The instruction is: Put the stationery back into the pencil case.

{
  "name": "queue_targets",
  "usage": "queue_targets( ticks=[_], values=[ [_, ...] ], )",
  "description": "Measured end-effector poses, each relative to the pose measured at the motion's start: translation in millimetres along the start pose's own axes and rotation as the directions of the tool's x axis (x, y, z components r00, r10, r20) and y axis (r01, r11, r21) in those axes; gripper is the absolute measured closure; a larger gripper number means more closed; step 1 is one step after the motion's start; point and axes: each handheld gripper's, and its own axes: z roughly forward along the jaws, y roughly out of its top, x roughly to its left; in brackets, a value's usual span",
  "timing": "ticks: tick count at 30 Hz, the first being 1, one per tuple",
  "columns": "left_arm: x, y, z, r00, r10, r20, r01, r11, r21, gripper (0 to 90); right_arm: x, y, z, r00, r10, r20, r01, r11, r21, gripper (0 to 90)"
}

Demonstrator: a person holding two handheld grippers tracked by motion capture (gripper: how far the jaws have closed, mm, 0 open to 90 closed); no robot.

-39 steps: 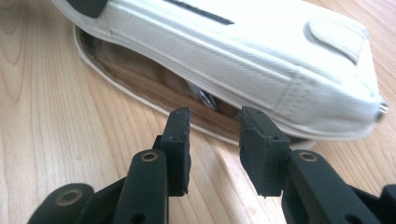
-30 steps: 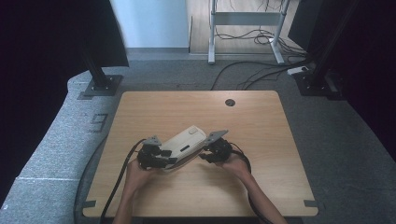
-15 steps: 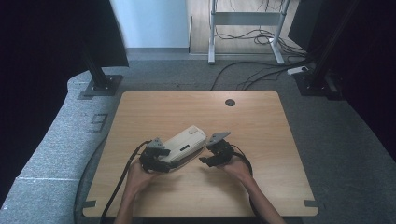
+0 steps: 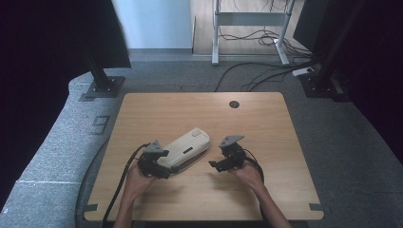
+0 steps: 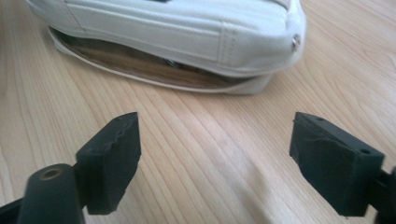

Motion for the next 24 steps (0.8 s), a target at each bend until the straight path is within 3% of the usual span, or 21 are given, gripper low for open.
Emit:
queue_targets(
  ticks=[6, 11, 24],
  values=[
    [-4.1, -0.7, -3.5, 0.9979, 0.037, -0.052, -0.035, 0.9989, 0.030, 2.3, -0.5, -7.8, -7.6, 0.9998, 0.015, 0.015, -0.015, 1.000, -0.003, 12.8],
    [-5.7, -1.4, -8.1, 0.9960, 0.053, -0.072, -0.050, 0.9978, 0.044, 0.8, 0.3, -11.4, -15.4, 0.9996, 0.005, 0.028, -0.005, 1.000, -0.003, 10.9],
    [-0.8, -14.6, -30.0, 0.9945, 0.013, -0.104, -0.013, 0.9999, 0.001, 0.0, -1.9, -23.8, -44.0, 0.9969, 0.005, 0.078, -0.003, 1.000, -0.030, 7.0]
  ],
)
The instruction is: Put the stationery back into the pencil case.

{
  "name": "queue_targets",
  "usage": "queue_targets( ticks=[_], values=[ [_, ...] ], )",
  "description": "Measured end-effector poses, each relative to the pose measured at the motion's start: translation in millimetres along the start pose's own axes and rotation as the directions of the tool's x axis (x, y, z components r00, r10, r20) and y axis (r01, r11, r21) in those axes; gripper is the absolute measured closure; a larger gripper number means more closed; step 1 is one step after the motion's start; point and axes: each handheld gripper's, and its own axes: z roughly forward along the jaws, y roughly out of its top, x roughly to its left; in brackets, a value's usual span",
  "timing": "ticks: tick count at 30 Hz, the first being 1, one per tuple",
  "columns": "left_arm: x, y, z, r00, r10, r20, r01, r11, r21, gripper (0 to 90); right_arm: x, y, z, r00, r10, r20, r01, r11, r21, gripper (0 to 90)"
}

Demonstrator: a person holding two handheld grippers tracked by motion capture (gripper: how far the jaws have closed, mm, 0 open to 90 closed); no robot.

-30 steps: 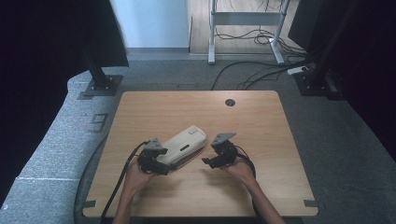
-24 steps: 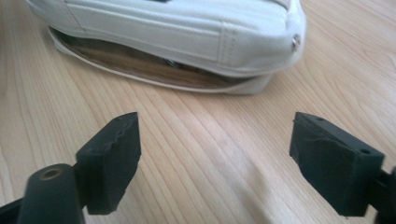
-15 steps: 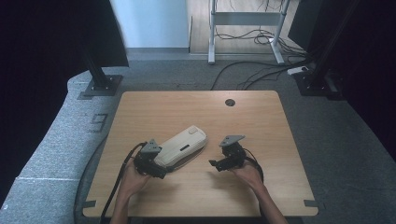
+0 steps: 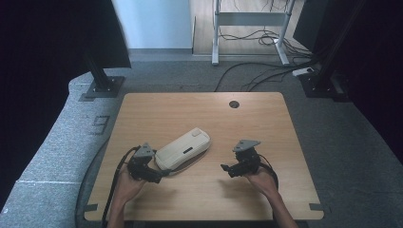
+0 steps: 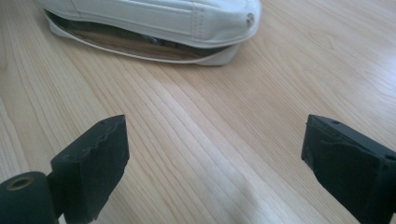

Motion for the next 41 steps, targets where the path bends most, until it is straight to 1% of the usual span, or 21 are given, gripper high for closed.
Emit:
queue_targets(
  ticks=[4, 6, 14, 16, 19, 21, 25, 27, 31, 32, 34, 35, 36, 37, 41],
  values=[
    [3.0, -7.0, -4.1, 0.9999, -0.008, -0.015, 0.008, 1.0000, 0.005, 0.0, -3.8, -7.0, -8.7, 0.9997, 0.011, 0.020, -0.011, 1.000, -0.010, 6.1],
    [4.7, -11.5, -5.4, 0.9998, -0.017, -0.008, 0.017, 0.9998, 0.003, 0.0, -5.9, -10.6, -12.2, 0.9995, 0.016, 0.026, -0.016, 1.000, -0.011, 5.8],
    [11.6, -30.3, -7.7, 0.9994, -0.031, -0.019, 0.031, 0.9995, 0.004, 0.0, -17.5, -32.7, -24.2, 0.9965, 0.057, 0.062, -0.056, 0.998, -0.015, 5.6],
    [13.8, -35.5, -7.4, 0.9988, -0.038, -0.032, 0.038, 0.9992, 0.014, 0.0, -20.1, -38.3, -25.9, 0.9950, 0.074, 0.067, -0.073, 0.997, -0.013, 5.7],
    [17.2, -44.4, -5.9, 0.9979, -0.052, -0.039, 0.052, 0.9984, 0.020, 0.0, -24.0, -47.6, -28.9, 0.9921, 0.095, 0.081, -0.094, 0.995, -0.015, 5.9],
    [19.5, -51.4, -3.7, 0.9969, -0.055, -0.056, 0.057, 0.9978, 0.035, 0.0, -25.6, -53.4, -30.4, 0.9908, 0.104, 0.086, -0.103, 0.995, -0.017, 6.0],
    [23.6, -62.6, -0.2, 0.9951, -0.073, -0.067, 0.077, 0.9957, 0.052, 0.0, -26.6, -66.0, -30.8, 0.9883, 0.115, 0.100, -0.115, 0.993, -0.006, 6.3],
    [25.6, -68.5, 2.5, 0.9933, -0.081, -0.082, 0.087, 0.9938, 0.070, 0.0, -27.9, -72.6, -30.2, 0.9868, 0.126, 0.102, -0.126, 0.992, -0.003, 6.6],
    [27.1, -76.6, 7.7, 0.9914, -0.091, -0.094, 0.099, 0.9911, 0.088, 0.0, -30.1, -82.9, -29.4, 0.9844, 0.135, 0.113, -0.137, 0.991, 0.007, 6.8],
    [27.0, -77.6, 9.3, 0.9911, -0.088, -0.100, 0.097, 0.9907, 0.095, 0.0, -30.2, -85.2, -29.2, 0.9834, 0.138, 0.117, -0.141, 0.990, 0.013, 6.9],
    [25.0, -78.5, 12.4, 0.9896, -0.060, -0.130, 0.074, 0.9916, 0.107, 0.0, -29.9, -88.4, -27.9, 0.9826, 0.139, 0.122, -0.143, 0.989, 0.024, 7.0],
    [25.2, -78.2, 12.8, 0.9896, -0.061, -0.130, 0.075, 0.9914, 0.107, 0.0, -29.5, -90.7, -26.2, 0.9832, 0.136, 0.122, -0.142, 0.989, 0.041, 7.0],
    [25.4, -77.8, 13.3, 0.9893, -0.065, -0.131, 0.079, 0.9913, 0.105, 0.0, -28.9, -92.1, -24.6, 0.9835, 0.133, 0.122, -0.140, 0.989, 0.054, 4.6],
    [25.7, -77.5, 13.7, 0.9890, -0.065, -0.133, 0.080, 0.9912, 0.106, 0.0, -28.7, -94.5, -23.3, 0.9832, 0.143, 0.113, -0.148, 0.988, 0.036, 3.1],
    [25.1, -76.8, 14.4, 0.9872, -0.073, -0.141, 0.089, 0.9905, 0.105, 0.0, -28.2, -95.8, -23.6, 0.9833, 0.140, 0.117, -0.144, 0.989, 0.033, 3.1]
  ],
)
